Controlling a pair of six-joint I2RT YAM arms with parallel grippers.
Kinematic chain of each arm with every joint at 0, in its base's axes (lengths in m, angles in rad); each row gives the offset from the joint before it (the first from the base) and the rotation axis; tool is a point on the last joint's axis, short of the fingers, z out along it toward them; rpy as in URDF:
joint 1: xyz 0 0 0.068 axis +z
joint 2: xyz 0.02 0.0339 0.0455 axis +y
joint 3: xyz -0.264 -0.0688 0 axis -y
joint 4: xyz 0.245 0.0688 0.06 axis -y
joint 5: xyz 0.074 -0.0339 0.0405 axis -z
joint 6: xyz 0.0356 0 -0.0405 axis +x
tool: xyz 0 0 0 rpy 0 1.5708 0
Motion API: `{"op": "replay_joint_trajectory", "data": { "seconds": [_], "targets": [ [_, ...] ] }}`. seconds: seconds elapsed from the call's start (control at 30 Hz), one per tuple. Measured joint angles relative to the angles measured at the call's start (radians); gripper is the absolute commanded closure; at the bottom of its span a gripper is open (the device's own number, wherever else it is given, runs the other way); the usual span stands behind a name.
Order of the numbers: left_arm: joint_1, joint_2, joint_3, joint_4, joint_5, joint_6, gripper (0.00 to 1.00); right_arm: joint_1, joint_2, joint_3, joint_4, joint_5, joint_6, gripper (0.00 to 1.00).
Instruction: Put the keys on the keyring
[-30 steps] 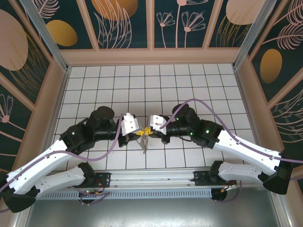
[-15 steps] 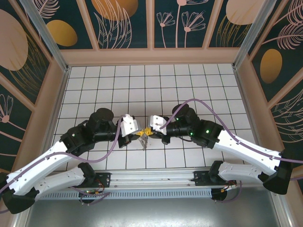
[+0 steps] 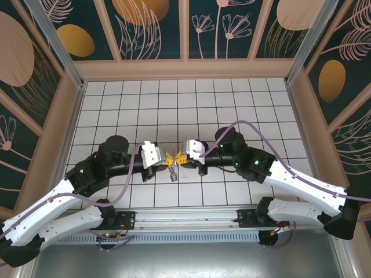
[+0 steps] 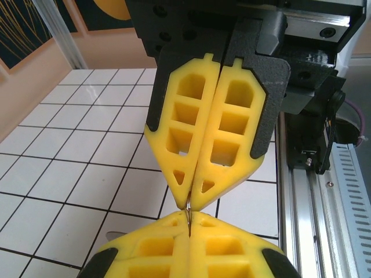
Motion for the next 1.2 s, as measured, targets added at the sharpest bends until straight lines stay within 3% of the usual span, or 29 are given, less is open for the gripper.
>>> {"op": "replay_joint_trajectory", "data": {
  "seconds": [0.23,0.57,1.2],
  "targets": [
    [0.0,-0.006,-0.003,0.008,0.003,-0.011,1.0,0.003,-0.003,-0.006,0.013,-0.002,0.0,0.91],
    [0.0,-0.007,-0.012,0.045,0.018,-0.018,1.0,0.011,-0.013,-0.034,0.033,0.013,0.008,0.82],
    [0.0,-0.007,-0.012,0.057,0.023,-0.021,1.0,0.011,-0.021,-0.041,0.039,0.032,0.008,0.92]
  ]
}}
